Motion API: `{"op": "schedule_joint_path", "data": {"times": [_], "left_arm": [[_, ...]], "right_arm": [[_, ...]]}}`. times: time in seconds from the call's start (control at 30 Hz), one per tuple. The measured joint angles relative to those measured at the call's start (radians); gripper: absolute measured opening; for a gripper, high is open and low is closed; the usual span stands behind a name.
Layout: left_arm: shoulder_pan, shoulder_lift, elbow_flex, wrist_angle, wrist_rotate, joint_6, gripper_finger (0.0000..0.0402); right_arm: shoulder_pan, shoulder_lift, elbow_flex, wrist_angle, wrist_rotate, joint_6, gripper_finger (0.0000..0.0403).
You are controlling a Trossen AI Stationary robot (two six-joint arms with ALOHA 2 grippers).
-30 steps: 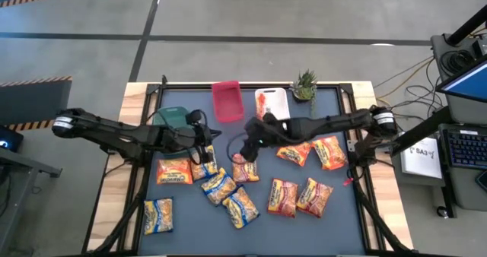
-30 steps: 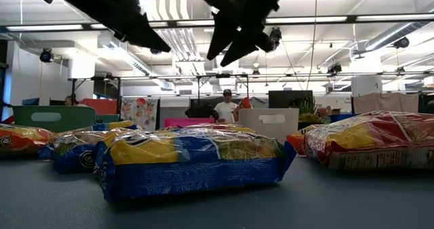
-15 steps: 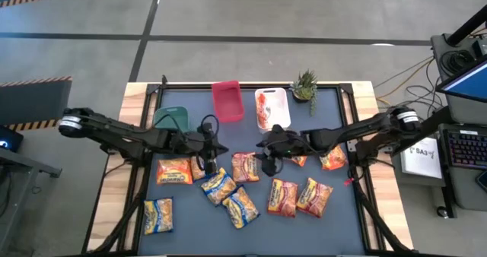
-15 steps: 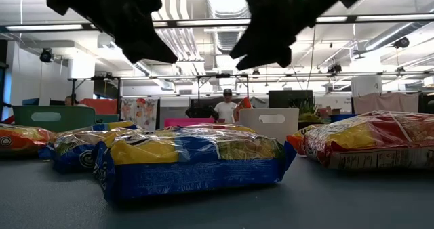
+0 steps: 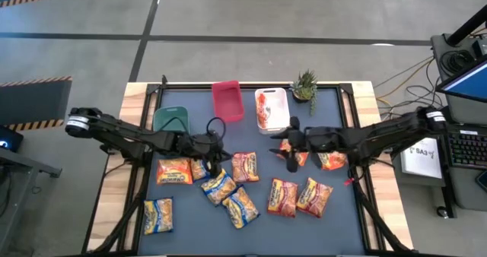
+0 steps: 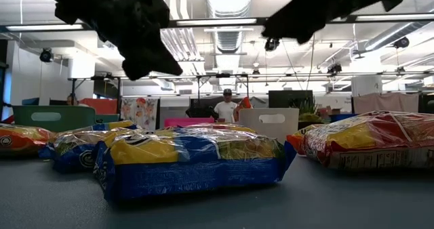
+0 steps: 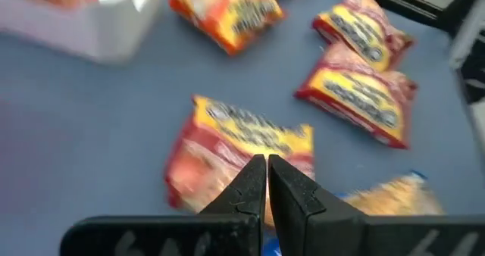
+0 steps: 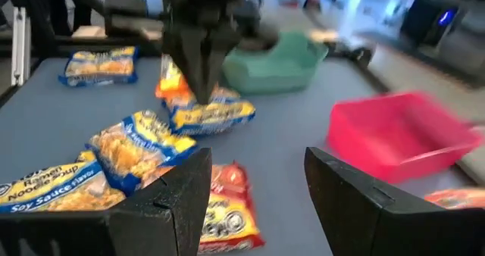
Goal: Sort Maruchan noodles
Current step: Put the blue noodle pack into the red bin
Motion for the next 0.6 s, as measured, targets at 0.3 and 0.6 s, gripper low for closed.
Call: {"op": "schedule_joint_path", "data": {"times": [0.3, 0.6], "left_arm": [[-0.018, 0.003, 0.000, 0.111, 0.224, -0.303, 0.0000], [-0.098, 0.007, 0.011, 0.215, 0.217, -0.389, 0.0000]], "right_arm": [[0.000, -0.121, -0.049, -0.005, -0.085, -0.079, 0.0201], [-0.001, -0.134, -0.074, 0.003, -0.085, -0.095, 0.0201]]}}
